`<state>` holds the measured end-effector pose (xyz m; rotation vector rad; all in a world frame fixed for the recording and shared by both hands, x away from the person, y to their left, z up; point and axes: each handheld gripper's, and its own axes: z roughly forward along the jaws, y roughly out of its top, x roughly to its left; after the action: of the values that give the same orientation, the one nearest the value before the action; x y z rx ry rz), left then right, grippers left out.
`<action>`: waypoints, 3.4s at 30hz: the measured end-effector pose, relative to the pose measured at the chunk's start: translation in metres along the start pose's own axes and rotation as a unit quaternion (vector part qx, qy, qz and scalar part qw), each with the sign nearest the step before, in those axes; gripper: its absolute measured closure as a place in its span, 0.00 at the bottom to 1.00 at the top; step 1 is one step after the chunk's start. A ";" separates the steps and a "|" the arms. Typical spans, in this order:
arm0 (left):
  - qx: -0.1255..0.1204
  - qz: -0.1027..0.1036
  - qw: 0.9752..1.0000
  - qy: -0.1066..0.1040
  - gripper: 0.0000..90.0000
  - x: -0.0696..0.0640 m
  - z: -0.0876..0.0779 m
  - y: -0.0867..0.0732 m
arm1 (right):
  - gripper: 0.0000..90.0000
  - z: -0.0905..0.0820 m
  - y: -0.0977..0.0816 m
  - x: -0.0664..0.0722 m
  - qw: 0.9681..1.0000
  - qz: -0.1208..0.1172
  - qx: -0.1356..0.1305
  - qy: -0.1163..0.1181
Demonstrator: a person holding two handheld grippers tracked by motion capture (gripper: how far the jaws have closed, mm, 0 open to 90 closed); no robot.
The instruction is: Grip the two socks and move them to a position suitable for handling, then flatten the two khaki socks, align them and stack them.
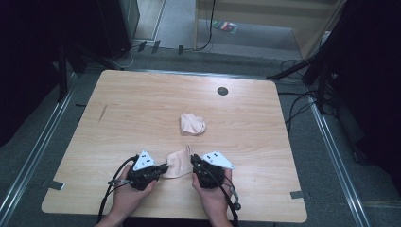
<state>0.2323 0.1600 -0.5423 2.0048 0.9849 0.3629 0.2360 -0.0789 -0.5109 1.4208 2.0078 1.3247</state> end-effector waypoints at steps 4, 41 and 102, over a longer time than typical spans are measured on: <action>-0.021 0.000 1.000 0.011 1.00 0.009 -0.012 0.001 | 0.96 -0.009 0.003 -0.017 1.000 0.027 -0.007 0.003; 0.021 0.013 1.000 -0.015 1.00 0.020 -0.022 -0.017 | 0.72 -0.008 -0.026 -0.037 0.998 0.027 0.057 -0.009; -0.078 -0.100 0.989 0.075 0.15 0.082 -0.032 -0.021 | 0.52 0.022 0.042 -0.071 0.999 0.013 0.019 -0.033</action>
<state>0.2567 0.2468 -0.5479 1.7410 1.2031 0.4700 0.3057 -0.1275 -0.5023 1.4934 1.9891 1.2392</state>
